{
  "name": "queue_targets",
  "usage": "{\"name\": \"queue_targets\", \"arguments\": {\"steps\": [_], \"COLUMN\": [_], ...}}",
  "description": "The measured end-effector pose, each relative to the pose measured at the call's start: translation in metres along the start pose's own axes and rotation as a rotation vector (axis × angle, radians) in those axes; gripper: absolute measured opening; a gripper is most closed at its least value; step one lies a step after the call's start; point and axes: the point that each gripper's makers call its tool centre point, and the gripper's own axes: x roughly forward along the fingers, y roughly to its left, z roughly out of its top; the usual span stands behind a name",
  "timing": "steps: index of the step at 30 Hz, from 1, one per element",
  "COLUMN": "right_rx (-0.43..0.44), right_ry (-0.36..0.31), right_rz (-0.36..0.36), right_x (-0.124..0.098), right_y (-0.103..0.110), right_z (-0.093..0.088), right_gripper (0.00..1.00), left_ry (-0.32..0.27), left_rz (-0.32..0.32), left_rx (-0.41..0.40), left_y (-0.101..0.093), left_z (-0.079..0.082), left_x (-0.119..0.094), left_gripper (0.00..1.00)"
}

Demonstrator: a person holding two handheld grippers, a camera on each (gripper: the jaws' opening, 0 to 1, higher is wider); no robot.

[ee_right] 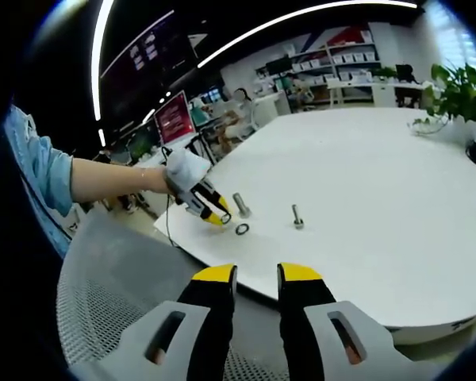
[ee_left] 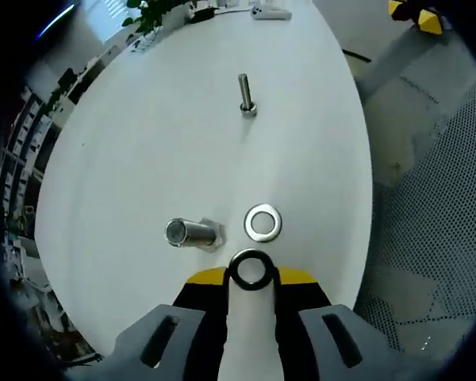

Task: Place the washer onto the threaded stud by aligning its center hole with the stud, sliding it down to the base, and recovering from edge contact or off-axis alignment until the washer reaches the visible bottom stop.

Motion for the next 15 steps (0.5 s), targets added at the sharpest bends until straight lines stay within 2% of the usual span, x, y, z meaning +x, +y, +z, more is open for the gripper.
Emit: {"name": "queue_targets", "arguments": {"steps": [5,11,15], "right_rx": [0.000,-0.002,0.000], "right_ry": [0.001,0.003,-0.001], "right_rz": [0.000,0.001,-0.001], "right_x": [0.000,0.000,-0.001], "right_y": [0.000,0.000,0.000], "right_z": [0.000,0.000,0.000], "right_gripper": [0.23,0.23,0.23], "left_ry": [-0.038,-0.050,-0.052], "left_rz": [0.022,0.044,0.083], "left_rx": [-0.008,0.013,0.037], "left_y": [0.003,0.010,0.021], "left_z": [0.011,0.019,0.023], "left_x": [-0.014,-0.028,-0.037], "left_gripper": [0.19,0.19,0.19]}}
